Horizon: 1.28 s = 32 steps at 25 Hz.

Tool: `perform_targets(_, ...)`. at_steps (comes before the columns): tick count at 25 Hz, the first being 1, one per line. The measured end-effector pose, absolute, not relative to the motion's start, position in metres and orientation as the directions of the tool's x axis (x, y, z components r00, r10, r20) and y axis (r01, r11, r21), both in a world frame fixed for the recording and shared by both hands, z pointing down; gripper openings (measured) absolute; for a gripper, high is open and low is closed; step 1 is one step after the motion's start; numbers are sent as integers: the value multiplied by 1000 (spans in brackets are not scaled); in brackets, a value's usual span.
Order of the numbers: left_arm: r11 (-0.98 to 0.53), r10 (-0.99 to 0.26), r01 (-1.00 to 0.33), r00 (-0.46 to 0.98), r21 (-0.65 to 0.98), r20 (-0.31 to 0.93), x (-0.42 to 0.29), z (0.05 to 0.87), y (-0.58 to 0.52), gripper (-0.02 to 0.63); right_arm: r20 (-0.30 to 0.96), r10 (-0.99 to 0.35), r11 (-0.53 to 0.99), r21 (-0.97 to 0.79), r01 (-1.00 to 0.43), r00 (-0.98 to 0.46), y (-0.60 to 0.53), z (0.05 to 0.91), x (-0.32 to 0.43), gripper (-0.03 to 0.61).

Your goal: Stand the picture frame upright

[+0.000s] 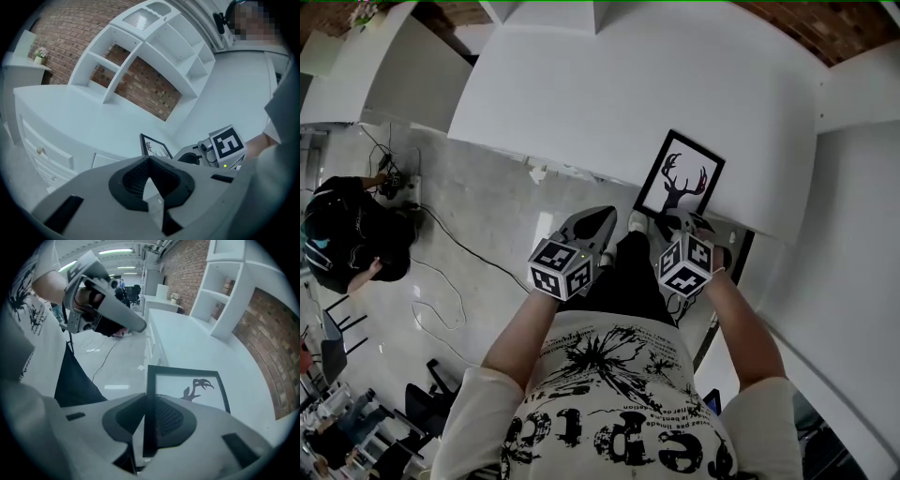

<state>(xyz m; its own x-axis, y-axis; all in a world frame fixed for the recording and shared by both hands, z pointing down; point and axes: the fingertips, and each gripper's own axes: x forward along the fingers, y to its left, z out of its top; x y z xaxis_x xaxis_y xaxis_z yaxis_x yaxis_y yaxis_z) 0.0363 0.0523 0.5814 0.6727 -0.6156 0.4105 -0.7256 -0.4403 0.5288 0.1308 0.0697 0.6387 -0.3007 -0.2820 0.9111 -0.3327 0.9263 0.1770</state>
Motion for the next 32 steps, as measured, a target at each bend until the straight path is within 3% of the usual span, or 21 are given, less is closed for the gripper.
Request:
perform_targets(3, -408, -579, -694, 699, 594, 420, 43, 595, 49, 20, 910, -287, 931, 191, -313, -300, 75, 639, 133, 74)
perform_targets(6, -375, -520, -635, 747, 675, 414, 58, 608, 46, 118, 909, -273, 940, 183, -288, -314, 84, 639, 134, 74)
perform_targets(13, -265, -403, -526, 822, 809, 402, 82, 630, 35, 247, 909, -242, 961, 175, -216, -339, 112, 634, 129, 74)
perform_targets(21, -99, -297, -333, 909, 938, 291, 115, 649, 22, 219, 902, -218, 972, 167, -165, -372, 120, 638, 130, 74)
perform_targets(23, -93, -285, -317, 917, 944, 280, 121, 651, 19, 129, 902, -211, 974, 162, -158, -378, 120, 637, 131, 74)
perform_targets(32, -7, -289, -243, 929, 970, 230, 128, 658, 15, 81, 883, -190, 975, 116, -190, -430, 117, 642, 132, 74)
